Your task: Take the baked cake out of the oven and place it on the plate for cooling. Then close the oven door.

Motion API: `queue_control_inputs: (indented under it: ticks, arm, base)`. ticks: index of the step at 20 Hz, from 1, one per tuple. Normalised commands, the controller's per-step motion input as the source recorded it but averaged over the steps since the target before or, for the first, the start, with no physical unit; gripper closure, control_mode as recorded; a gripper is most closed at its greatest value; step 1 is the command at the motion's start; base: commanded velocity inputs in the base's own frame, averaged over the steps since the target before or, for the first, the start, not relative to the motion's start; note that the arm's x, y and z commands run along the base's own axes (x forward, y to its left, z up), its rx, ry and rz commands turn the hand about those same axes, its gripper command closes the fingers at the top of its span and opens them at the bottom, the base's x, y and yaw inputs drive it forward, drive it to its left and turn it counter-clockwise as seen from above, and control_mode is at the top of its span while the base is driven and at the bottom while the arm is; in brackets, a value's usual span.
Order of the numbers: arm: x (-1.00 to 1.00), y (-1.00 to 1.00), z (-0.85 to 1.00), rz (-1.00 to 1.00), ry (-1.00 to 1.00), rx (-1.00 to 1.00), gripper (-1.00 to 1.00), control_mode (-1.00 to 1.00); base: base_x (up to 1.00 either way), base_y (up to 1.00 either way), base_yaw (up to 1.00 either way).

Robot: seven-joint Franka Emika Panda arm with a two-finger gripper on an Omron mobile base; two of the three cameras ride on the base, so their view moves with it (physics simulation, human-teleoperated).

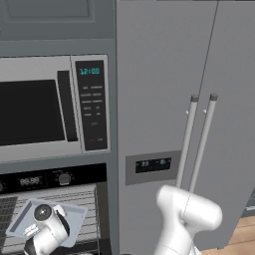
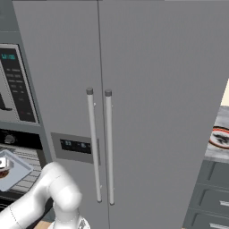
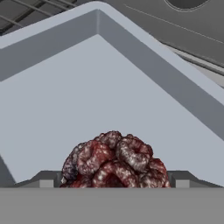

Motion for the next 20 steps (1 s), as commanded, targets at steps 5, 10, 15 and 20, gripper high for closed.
queue_control_inputs:
  ticks: [5, 10, 15, 20]
  arm:
    - [-0.17, -0.05, 0.5, -0.06, 0.0, 0.01, 1.0, -1.0]
    - [-0.33, -0.16, 0.65, -0.04, 0.01, 0.06, 1.0, -1.0]
    - [-0.62, -0.15, 0.61, 0.0, 0.03, 0.1, 1.0, -1.0]
    - [-0.47, -0.34, 0.78, -0.02, 0.0, 0.1, 1.0, -1.0]
  base:
    - [0.0, 0.0, 0.0]
    - [0.0, 0.0, 0.0]
    - [0.0, 0.0, 0.0]
    - [0.0, 0.0, 0.0]
